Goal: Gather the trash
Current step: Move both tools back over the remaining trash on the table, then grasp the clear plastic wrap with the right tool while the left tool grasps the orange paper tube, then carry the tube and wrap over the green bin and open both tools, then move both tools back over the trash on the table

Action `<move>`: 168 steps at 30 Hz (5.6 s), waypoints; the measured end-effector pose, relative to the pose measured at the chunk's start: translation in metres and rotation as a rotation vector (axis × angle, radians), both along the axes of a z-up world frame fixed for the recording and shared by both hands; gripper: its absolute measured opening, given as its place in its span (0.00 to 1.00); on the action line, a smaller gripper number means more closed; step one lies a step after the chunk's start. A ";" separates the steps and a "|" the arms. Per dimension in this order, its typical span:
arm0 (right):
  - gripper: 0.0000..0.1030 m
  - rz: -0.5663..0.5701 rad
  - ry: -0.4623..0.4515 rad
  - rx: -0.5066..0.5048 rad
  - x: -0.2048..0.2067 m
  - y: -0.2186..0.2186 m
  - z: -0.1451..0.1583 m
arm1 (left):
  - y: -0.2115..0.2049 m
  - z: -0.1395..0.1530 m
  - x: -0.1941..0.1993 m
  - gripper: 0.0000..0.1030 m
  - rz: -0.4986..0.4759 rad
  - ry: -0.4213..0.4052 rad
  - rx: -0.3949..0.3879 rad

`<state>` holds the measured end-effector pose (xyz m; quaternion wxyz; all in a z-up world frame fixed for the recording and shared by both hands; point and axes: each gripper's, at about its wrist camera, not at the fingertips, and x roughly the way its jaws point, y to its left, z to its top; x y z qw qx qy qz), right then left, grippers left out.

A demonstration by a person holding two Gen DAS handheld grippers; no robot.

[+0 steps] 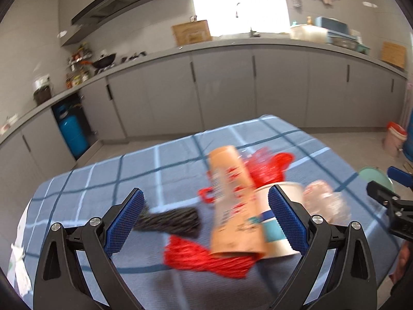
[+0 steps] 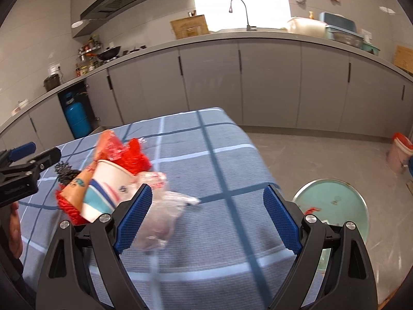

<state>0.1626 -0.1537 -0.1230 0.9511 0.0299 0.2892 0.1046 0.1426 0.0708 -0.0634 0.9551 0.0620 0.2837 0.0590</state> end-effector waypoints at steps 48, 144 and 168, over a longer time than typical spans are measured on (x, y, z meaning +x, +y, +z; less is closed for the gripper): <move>0.19 0.160 0.057 0.011 -0.003 0.041 -0.029 | -0.012 -0.049 0.025 0.26 -0.102 0.198 -0.070; 0.22 -0.351 -0.004 0.093 0.029 -0.243 -0.033 | -0.316 -0.041 0.054 0.21 -0.752 0.146 -0.018; 0.66 -0.397 0.017 0.167 0.012 -0.244 -0.048 | -0.276 -0.037 0.054 0.87 -0.589 0.073 0.010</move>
